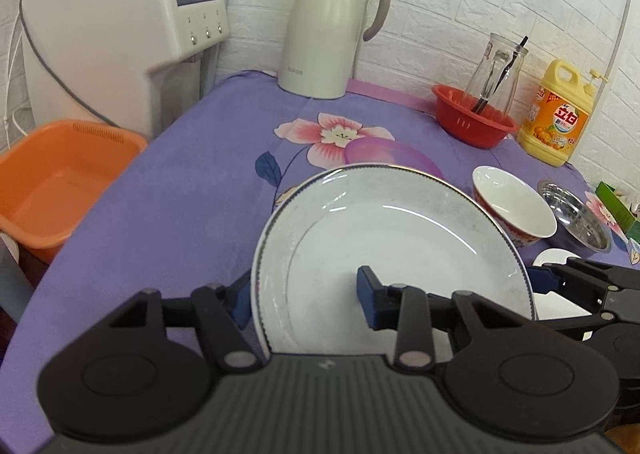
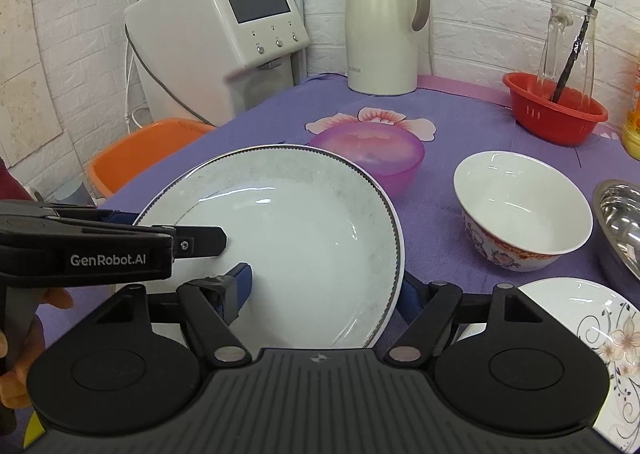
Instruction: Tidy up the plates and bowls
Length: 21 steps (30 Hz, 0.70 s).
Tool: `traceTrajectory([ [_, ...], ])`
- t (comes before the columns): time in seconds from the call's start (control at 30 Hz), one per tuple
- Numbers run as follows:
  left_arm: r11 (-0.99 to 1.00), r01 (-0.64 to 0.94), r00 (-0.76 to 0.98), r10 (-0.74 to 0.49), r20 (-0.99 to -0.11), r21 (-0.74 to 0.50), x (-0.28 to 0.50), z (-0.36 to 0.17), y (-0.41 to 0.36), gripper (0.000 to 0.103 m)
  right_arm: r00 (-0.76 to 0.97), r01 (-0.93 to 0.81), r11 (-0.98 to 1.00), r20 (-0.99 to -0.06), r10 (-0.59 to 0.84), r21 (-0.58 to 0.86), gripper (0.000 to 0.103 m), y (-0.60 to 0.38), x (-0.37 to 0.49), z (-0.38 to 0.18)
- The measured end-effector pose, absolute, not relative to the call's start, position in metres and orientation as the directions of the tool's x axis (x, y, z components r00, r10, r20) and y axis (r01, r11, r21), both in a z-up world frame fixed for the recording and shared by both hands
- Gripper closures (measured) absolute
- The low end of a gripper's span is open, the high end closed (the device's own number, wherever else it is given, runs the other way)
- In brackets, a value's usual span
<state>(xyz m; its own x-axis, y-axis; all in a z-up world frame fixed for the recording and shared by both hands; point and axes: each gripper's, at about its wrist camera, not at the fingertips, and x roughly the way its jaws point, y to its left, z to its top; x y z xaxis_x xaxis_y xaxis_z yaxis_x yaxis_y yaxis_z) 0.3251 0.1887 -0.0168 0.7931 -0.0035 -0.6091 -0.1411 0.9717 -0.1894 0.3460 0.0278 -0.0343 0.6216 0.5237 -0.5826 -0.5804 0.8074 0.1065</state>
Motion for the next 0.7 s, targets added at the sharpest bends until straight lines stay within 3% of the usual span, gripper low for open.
traceTrajectory([
  [0.3,0.981,-0.111,0.819,0.001,-0.574,-0.158,0.283,0.009,0.170,0.067,0.637,-0.552,0.823,-0.570,0.519,0.133,0.000,0.014,0.309,-0.020],
  [0.7,0.972,-0.100,0.796,-0.051,-0.603,-0.215,0.204,-0.019,0.147,0.067,0.656,-0.498,0.853,-0.576,0.487,0.155,0.000,-0.008,0.230,-0.035],
])
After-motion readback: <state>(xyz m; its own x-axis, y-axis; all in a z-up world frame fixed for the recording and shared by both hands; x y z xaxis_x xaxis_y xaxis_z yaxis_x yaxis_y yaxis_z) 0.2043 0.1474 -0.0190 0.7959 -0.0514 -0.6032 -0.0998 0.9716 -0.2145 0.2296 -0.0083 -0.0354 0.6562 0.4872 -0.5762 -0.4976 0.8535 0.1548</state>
